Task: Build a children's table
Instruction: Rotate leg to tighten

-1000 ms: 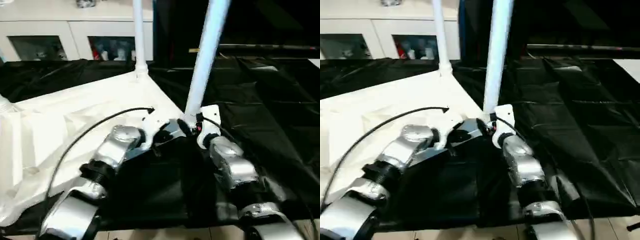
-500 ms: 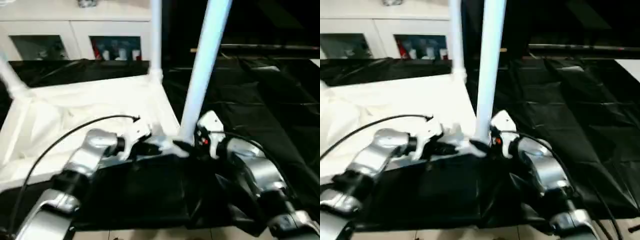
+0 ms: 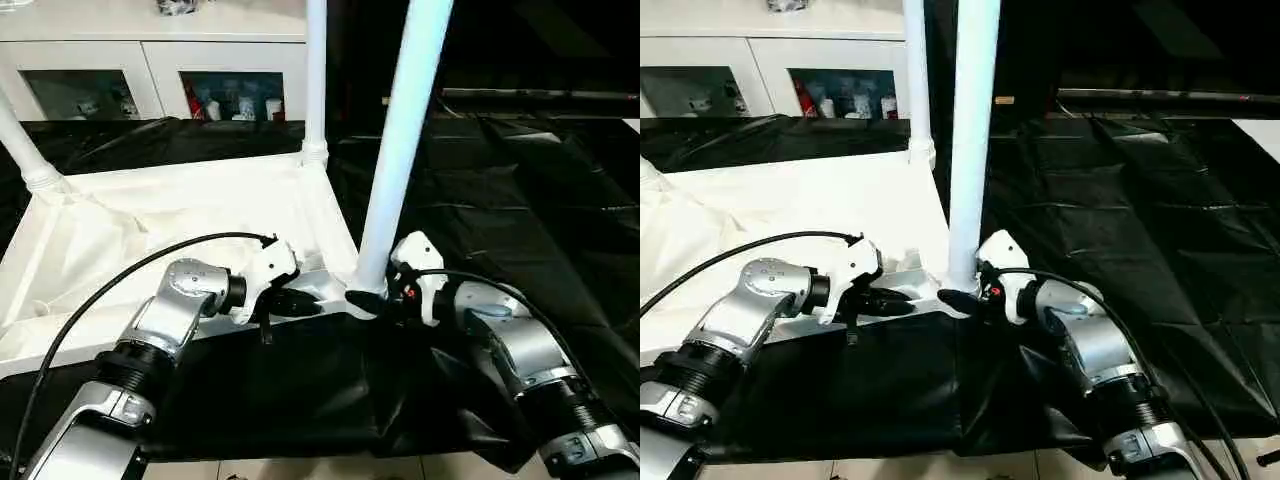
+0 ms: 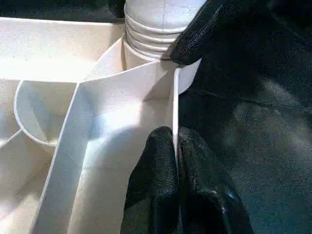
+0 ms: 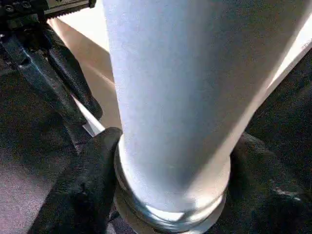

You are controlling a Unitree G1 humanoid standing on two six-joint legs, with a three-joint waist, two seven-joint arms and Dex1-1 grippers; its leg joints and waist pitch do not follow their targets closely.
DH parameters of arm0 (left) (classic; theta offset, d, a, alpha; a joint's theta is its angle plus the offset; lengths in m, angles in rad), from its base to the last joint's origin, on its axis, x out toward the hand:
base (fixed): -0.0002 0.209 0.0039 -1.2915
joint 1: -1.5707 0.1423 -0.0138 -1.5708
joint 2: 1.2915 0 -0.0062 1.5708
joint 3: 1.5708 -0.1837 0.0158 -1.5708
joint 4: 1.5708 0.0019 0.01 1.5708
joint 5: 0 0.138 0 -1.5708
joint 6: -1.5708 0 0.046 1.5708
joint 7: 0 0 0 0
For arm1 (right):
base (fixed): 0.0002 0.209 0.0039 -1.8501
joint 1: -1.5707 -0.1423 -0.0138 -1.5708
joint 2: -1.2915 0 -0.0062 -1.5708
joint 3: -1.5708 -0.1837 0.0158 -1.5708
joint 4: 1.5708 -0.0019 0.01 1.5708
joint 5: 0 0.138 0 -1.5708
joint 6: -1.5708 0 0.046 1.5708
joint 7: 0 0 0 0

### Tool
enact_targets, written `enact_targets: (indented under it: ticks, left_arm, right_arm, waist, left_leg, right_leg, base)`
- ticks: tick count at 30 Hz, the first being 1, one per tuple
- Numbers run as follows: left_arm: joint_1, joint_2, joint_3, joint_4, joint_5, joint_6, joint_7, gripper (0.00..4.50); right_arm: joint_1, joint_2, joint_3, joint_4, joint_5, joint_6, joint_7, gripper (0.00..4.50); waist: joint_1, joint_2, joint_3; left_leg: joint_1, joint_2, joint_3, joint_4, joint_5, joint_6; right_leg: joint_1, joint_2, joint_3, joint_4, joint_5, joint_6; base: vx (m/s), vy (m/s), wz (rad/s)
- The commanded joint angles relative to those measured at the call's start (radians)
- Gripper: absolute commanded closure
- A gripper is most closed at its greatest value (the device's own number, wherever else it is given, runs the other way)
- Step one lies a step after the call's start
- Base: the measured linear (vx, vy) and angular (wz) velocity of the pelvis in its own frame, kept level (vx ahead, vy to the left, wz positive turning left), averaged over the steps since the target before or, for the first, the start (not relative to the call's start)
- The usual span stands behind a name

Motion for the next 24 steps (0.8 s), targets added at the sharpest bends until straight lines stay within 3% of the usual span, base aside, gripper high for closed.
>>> enact_targets:
  ticks: [1,7,9,13,14,15,16,21,24]
  left_arm:
    - [0.0,-0.01,0.01,-0.029,-0.052,-0.009,-0.033,4.5]
    - [-0.012,-0.045,0.009,0.001,-0.024,-0.016,0.043,4.5]
    - [-0.03,-0.074,0.003,0.037,0.002,-0.021,0.101,4.5]
    - [-0.076,-0.139,0.006,0.111,0.045,-0.003,0.247,4.5]
    - [-0.111,-0.196,0.007,0.16,0.066,0.016,0.349,4.5]
    - [-0.124,-0.22,0.008,0.177,0.074,0.025,0.39,4.5]
    - [-0.132,-0.241,0.002,0.189,0.081,0.03,0.418,4.5]
    - [-0.157,-0.297,-0.006,0.227,0.109,0.028,0.501,4.5]
    - [-0.161,-0.3,-0.002,0.24,0.111,0.017,0.498,4.5]
  right_arm:
    - [0.009,0.003,-0.015,-0.027,0.01,0.015,-0.008,1.7]
    - [0.016,0.066,-0.043,0.013,0.007,0.001,-0.116,1.77]
    - [0.003,0.119,-0.076,0.061,0.005,0.014,-0.22,1.77]
    - [-0.029,0.195,-0.12,0.154,-0.009,-0.004,-0.388,1.78]
    - [-0.066,0.249,-0.152,0.226,-0.014,-0.024,-0.497,1.78]
    - [-0.083,0.269,-0.163,0.256,-0.019,-0.035,-0.543,1.78]
    - [-0.098,0.286,-0.169,0.28,-0.022,-0.044,-0.577,1.78]
    - [-0.147,0.326,-0.16,0.358,-0.058,-0.082,-0.664,1.78]
    - [-0.157,0.334,-0.163,0.38,-0.063,-0.109,-0.657,1.78]
  waist:
    - [-0.001,-0.009,-0.063]
    - [-0.002,-0.01,-0.061]
    - [-0.005,-0.01,-0.061]
    - [-0.01,-0.009,-0.06]
    - [-0.01,-0.01,-0.063]
    - [-0.013,-0.008,-0.062]
    - [-0.01,-0.008,-0.064]
    - [-0.005,-0.01,-0.067]
    - [-0.003,-0.012,-0.065]
  left_leg:
    - [-0.008,-0.011,0.021,-0.061,-0.184,0.043]
    - [-0.008,-0.011,0.02,-0.063,-0.189,0.034]
    - [-0.007,-0.012,0.02,-0.064,-0.2,0.026]
    - [-0.005,-0.014,0.019,-0.065,-0.21,0.005]
    - [-0.009,-0.015,0.018,-0.062,-0.199,0.006]
    - [-0.006,-0.016,0.021,-0.061,-0.199,0.006]
    - [-0.005,-0.017,0.019,-0.061,-0.2,0.002]
    - [-0.009,-0.018,0.021,-0.058,-0.17,0.027]
    - [-0.01,-0.019,0.021,-0.059,-0.176,0.035]
  right_leg:
    - [0.062,-0.034,0.029,-0.074,-0.232,-0.199]
    - [0.059,-0.034,0.029,-0.076,-0.266,-0.185]
    - [0.057,-0.035,0.028,-0.08,-0.295,-0.177]
    - [0.055,-0.035,0.028,-0.083,-0.321,-0.164]
    - [0.06,-0.035,0.029,-0.079,-0.3,-0.164]
    - [0.053,-0.036,0.03,-0.082,-0.301,-0.169]
    - [0.056,-0.036,0.029,-0.081,-0.307,-0.169]
    - [0.061,-0.035,0.029,-0.077,-0.224,-0.181]
    - [0.062,-0.035,0.028,-0.078,-0.237,-0.181]
  base:
    - [0.0,0.0,0.0]
    - [0.0,0.0,0.0]
    - [0.0,0.0,0.0]
    - [0.0,0.0,0.0]
    - [0.0,0.0,0.0]
    - [0.0,0.0,0.0]
    - [0.0,0.0,0.0]
    - [0.0,0.0,0.0]
    - [0.0,0.0,0.0]
